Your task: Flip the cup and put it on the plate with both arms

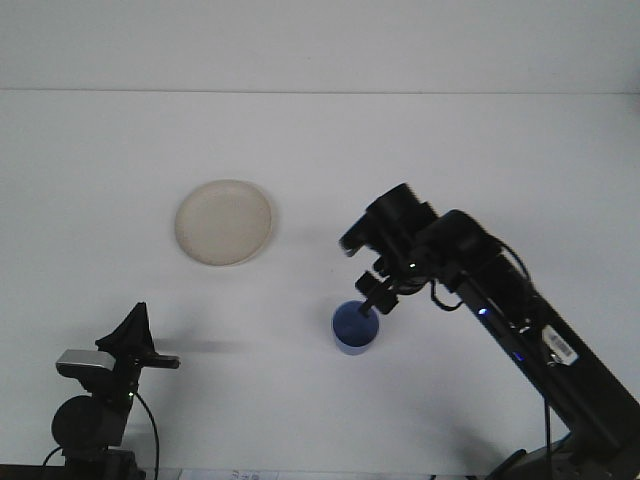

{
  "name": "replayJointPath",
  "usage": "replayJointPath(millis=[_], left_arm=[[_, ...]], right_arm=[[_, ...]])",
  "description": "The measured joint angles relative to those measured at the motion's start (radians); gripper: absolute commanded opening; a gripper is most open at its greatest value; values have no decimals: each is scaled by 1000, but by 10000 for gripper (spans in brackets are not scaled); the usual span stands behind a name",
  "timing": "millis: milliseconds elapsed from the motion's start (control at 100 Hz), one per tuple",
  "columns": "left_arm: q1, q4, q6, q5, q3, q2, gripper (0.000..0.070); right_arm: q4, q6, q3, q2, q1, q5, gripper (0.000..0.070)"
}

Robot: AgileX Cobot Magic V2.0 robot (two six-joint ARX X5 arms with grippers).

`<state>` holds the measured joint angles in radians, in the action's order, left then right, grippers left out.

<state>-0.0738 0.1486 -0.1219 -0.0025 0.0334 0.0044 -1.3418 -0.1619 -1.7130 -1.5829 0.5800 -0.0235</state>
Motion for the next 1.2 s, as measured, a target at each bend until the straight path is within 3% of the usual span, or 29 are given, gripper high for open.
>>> replayJointPath(millis=[230,440,920,970,1090,1200], left_arm=[[0,0,0,0,0,0,12],[0,0,0,0,0,0,12],[0,0,0,0,0,0,12],[0,0,0,0,0,0,12],[0,0,0,0,0,0,12],[0,0,1,0,0,0,12]], right_arm=[[11,11,10,135,-325,-2,364],[210,74,172,378,-529,-2,364],[586,132,826,949,-567,-2,359],[606,142,868,986,-567,-2,302],[625,152,906,1039,-567,-2,4],[651,153,906,1055,-567,-2,0]])
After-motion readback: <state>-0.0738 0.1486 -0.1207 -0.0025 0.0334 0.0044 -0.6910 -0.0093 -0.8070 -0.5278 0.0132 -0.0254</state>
